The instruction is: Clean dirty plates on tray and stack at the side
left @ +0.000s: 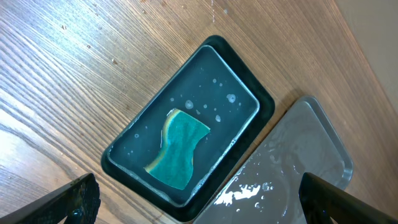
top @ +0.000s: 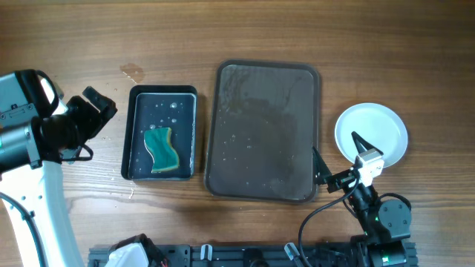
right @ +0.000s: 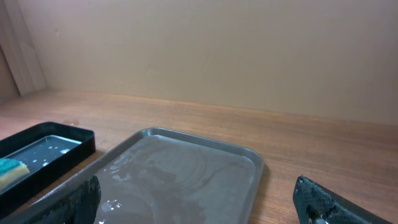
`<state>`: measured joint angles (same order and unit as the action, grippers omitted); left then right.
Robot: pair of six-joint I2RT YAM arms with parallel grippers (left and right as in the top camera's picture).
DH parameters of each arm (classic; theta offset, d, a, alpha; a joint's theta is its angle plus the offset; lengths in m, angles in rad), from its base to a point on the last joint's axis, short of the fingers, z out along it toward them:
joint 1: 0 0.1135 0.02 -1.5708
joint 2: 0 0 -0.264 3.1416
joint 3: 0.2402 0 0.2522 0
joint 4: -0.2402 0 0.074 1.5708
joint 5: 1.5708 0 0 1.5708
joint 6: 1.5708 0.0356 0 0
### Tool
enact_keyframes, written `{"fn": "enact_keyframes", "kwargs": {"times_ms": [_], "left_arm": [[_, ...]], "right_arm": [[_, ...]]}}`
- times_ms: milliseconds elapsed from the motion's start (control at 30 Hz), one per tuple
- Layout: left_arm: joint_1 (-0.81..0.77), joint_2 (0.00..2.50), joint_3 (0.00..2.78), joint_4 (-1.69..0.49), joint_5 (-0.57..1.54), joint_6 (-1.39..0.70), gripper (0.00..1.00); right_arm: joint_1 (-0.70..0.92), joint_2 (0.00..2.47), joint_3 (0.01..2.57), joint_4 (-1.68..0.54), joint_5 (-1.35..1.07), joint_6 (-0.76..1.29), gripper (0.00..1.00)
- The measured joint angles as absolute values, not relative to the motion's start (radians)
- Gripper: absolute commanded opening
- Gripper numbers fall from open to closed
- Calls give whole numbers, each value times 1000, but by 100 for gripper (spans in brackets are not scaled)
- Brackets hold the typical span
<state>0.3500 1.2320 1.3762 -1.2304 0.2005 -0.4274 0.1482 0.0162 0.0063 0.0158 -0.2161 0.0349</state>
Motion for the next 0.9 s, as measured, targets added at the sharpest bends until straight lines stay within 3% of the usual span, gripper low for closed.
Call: {"fn": "enact_keyframes", "kwargs": {"times_ms": [633,900], "left_arm": [[323,1174,1372,-1199,173,-427,100],[54,831,950,-498,248,-332,100]], "right_arm": [[148,17,6,16,-216,35,100],[148,17,6,15,-216,35,100]]}}
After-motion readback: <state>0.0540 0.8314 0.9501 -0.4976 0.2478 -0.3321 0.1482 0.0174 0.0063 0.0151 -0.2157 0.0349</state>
